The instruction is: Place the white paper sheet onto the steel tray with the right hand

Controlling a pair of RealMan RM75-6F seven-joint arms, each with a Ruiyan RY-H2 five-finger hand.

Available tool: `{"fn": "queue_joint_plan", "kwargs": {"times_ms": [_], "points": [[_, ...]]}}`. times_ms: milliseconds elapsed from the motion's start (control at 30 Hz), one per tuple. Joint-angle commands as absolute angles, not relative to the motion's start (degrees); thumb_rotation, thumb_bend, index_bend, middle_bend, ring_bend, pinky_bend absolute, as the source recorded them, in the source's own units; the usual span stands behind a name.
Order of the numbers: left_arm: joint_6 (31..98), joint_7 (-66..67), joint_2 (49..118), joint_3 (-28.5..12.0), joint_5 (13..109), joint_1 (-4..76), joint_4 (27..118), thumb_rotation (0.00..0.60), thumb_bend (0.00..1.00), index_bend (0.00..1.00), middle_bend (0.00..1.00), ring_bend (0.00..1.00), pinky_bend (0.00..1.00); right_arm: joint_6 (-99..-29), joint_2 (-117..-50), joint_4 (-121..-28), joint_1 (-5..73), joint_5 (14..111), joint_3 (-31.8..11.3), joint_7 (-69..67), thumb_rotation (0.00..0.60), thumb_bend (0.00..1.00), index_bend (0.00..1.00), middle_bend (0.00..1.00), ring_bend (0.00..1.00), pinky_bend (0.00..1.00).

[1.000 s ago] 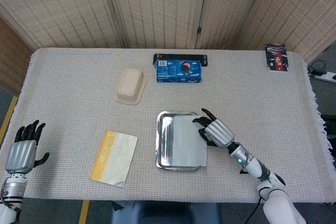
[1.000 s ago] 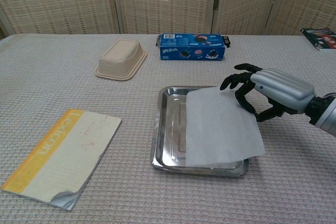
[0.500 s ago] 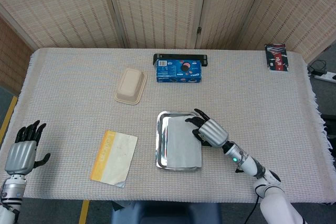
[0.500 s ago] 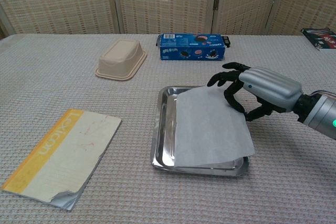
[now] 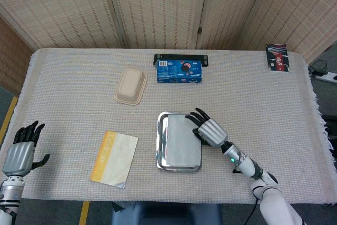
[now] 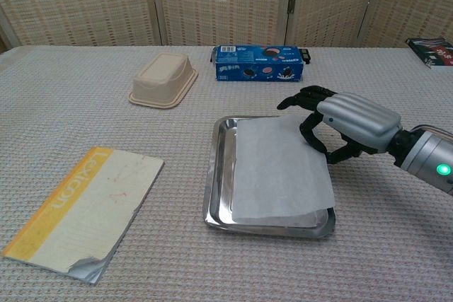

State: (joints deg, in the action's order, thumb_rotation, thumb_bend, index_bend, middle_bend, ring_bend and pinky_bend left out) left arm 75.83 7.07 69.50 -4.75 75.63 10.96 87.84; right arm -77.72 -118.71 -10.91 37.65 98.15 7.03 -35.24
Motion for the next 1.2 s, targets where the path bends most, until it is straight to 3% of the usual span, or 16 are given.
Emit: {"fn": "queue_joint_plan", "kwargs": {"times_ms": [33, 233, 400, 700, 833, 1000, 1200], "points": [[75.89, 6.82, 69.37, -4.71, 75.84, 10.95, 87.96, 0.600, 0.34, 0.00, 0.00, 0.00, 0.00, -76.53, -118.66, -11.52, 38.00, 98.11, 7.06, -34.58, 0.600, 0.63, 0.48, 0.12, 0.03, 0.00], [76.26, 5.45, 69.22, -4.47, 77.11, 10.95, 87.44, 0.600, 0.34, 0.00, 0.00, 0.00, 0.00, -75.06, -117.33, -14.52, 39.19, 98.23, 7.09, -34.40, 0.600, 0.63, 0.30, 0.02, 0.00, 0.00], [75.90, 5.62, 69.18, -4.66, 76.31, 10.96, 87.36, 0.600, 0.34, 0.00, 0.00, 0.00, 0.00, -74.65, -114.54, -18.45, 40.42, 98.66, 7.20, -33.05, 0.600, 0.63, 0.15, 0.00, 0.00, 0.00], [75.98, 5.77, 69.22, -4.54, 76.69, 11.03, 87.72, 0.600, 0.34, 0.00, 0.00, 0.00, 0.00, -72.05, -110.81, -25.77, 41.78, 98.60, 6.92, -29.32, 0.600, 0.56, 0.06, 0.00, 0.00, 0.00], [75.93, 5.48, 69.09, -4.57, 76.67, 11.04, 87.82, 0.600, 0.34, 0.00, 0.00, 0.00, 0.00, -70.45, -109.64, -28.25, 42.39, 98.48, 6.77, -28.84, 0.600, 0.50, 0.00, 0.00, 0.00, 0.00], [75.80, 5.36, 69.00, -4.60, 76.58, 11.07, 87.68, 0.600, 0.34, 0.00, 0.00, 0.00, 0.00, -69.59, -108.33, -31.06, 42.87, 98.53, 6.75, -30.45, 0.600, 0.41, 0.00, 0.00, 0.00, 0.00], [75.08, 5.96, 69.04, -4.91, 75.45, 11.31, 87.68, 0.600, 0.45, 0.00, 0.00, 0.00, 0.00, -68.03, -106.92, -33.98, 43.39, 98.24, 6.44, -30.57, 0.600, 0.37, 0.00, 0.00, 0.00, 0.00]]}}
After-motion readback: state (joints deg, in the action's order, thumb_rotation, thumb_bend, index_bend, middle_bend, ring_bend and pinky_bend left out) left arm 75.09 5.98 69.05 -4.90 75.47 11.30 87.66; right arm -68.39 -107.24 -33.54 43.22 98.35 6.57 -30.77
